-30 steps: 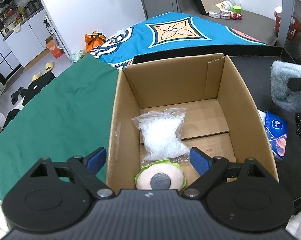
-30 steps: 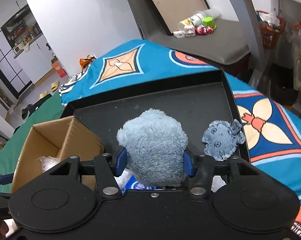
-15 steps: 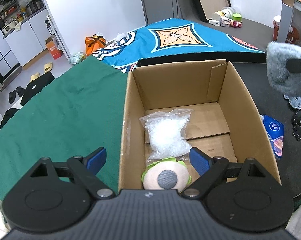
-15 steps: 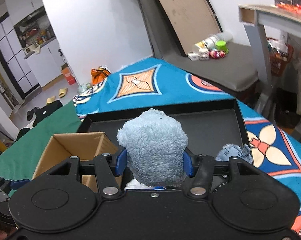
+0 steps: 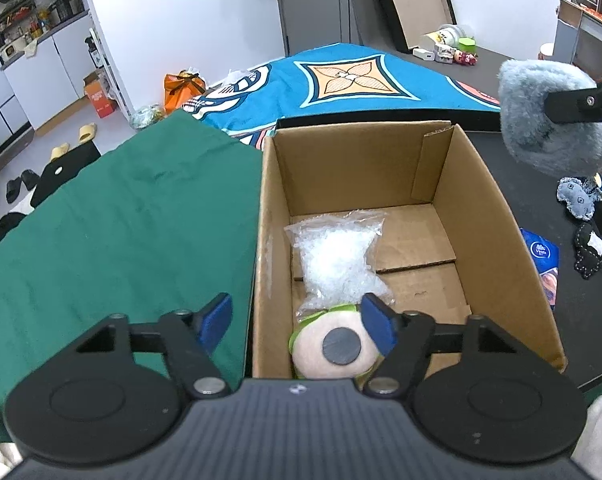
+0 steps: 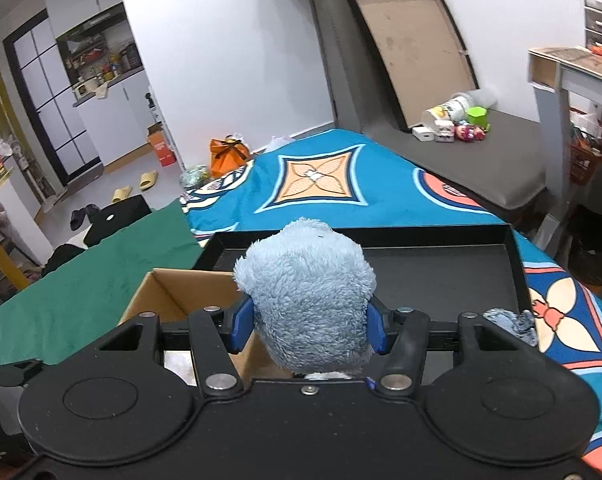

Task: Organize soft objects
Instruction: 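Carry the grey plush with the right tool over the box, then open the right tool to drop the grey plush into the box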

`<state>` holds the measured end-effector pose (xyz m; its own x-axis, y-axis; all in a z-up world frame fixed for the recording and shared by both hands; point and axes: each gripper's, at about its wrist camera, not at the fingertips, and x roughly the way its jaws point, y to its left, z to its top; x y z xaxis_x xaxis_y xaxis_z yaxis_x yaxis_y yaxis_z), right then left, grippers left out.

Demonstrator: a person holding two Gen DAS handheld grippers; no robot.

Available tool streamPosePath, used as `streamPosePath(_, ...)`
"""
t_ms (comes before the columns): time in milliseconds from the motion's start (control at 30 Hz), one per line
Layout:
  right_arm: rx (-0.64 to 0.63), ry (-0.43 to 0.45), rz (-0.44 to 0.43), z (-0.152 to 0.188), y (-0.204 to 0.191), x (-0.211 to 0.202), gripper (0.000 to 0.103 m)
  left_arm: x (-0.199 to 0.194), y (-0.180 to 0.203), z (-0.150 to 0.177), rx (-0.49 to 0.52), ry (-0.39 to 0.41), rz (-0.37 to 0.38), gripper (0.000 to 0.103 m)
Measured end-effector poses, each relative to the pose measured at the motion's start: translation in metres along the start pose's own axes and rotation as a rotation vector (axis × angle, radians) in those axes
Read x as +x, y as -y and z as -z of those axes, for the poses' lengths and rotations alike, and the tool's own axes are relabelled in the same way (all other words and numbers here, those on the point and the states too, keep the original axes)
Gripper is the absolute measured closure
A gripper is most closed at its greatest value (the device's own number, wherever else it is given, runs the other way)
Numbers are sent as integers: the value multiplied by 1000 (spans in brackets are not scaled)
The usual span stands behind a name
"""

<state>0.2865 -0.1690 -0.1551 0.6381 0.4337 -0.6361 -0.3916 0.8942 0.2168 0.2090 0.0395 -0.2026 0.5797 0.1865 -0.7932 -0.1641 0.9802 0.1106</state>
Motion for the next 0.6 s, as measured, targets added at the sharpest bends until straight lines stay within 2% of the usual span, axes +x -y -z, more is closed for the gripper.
streamPosePath(133,-23,-9,-15,-1,-15,3,49,0,-8,4,-24,-12,22,50)
streamPosePath(367,-57,-18,-42,-4,-41,14,49,3,-19,10,-56,-25,48,82)
streamPosePath(533,-83,-21,-54,-7,-58,19,48,2,-22,12,-69,-10,63,87)
streamPosePath(600,-105,-17,-46,-7,-63,20,37,1,-24,13,-76,-8,68,88)
